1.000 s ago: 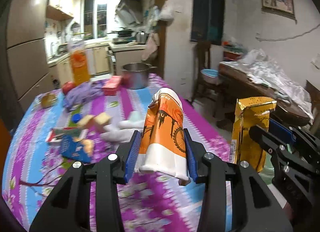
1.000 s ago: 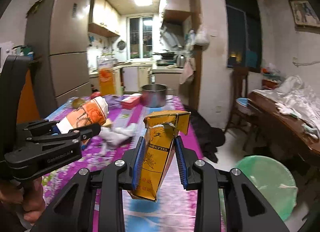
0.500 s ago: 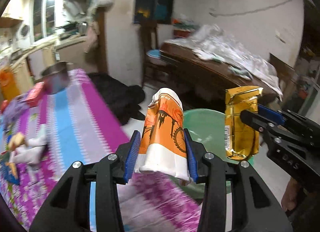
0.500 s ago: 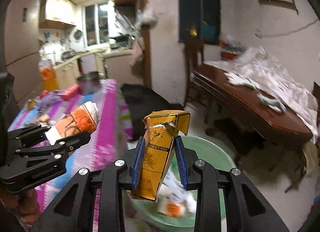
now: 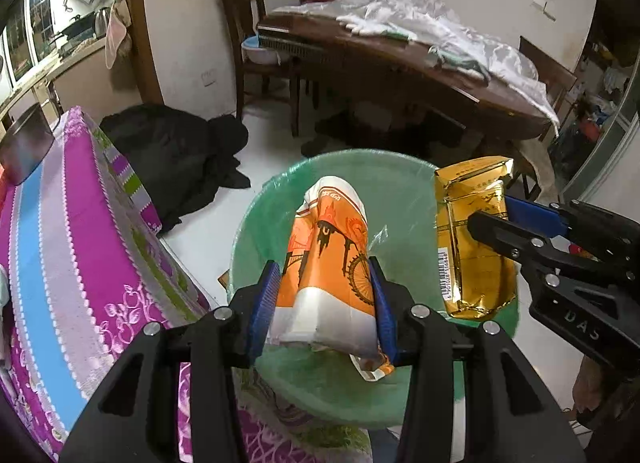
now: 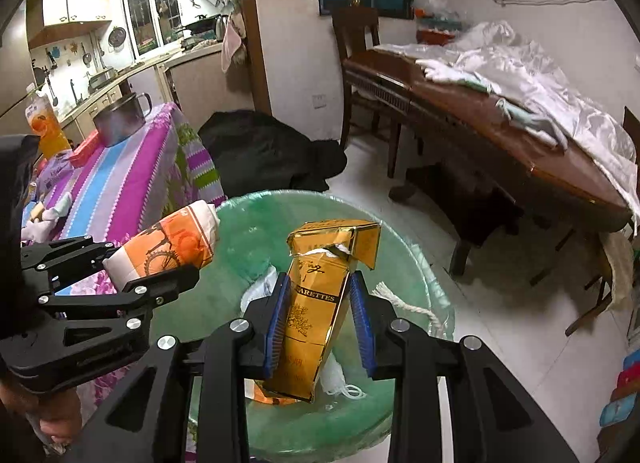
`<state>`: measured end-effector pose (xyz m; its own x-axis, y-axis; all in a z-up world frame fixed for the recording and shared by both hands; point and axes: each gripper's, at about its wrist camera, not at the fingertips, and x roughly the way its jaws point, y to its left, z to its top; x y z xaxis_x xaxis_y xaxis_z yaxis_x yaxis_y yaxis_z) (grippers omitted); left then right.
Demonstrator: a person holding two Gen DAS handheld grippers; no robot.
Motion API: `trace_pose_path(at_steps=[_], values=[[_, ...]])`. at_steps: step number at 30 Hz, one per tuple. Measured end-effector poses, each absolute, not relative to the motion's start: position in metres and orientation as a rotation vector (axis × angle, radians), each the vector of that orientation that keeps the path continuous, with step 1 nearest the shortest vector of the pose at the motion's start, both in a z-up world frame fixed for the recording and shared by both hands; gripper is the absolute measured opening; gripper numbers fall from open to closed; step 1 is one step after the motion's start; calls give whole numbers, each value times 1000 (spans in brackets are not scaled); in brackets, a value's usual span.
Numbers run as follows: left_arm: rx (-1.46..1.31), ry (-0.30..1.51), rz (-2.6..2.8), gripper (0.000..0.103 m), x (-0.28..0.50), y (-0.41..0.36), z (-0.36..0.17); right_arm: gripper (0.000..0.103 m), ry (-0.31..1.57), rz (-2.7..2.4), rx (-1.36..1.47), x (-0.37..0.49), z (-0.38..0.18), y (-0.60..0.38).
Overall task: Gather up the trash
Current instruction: 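Carry the yellow packet and paper bag over the green bin with both tools, then open both tools to drop the packet and paper bag into the bin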
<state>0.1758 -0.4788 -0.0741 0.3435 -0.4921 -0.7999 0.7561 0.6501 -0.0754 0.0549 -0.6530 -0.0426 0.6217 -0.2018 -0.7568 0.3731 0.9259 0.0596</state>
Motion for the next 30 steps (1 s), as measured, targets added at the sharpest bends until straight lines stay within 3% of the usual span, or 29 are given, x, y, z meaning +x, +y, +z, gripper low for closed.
trace_pose_path(at_steps=[19, 27, 30], values=[[344, 916, -808, 44, 184, -485, -84, 32, 851, -330, 230, 63, -59, -652], [350, 906, -792, 56, 185, -485, -84, 33, 849, -335, 232, 65, -63, -654], [354, 901, -790, 67, 185, -486, -85, 43, 845, -348, 231, 65, -64, -654]])
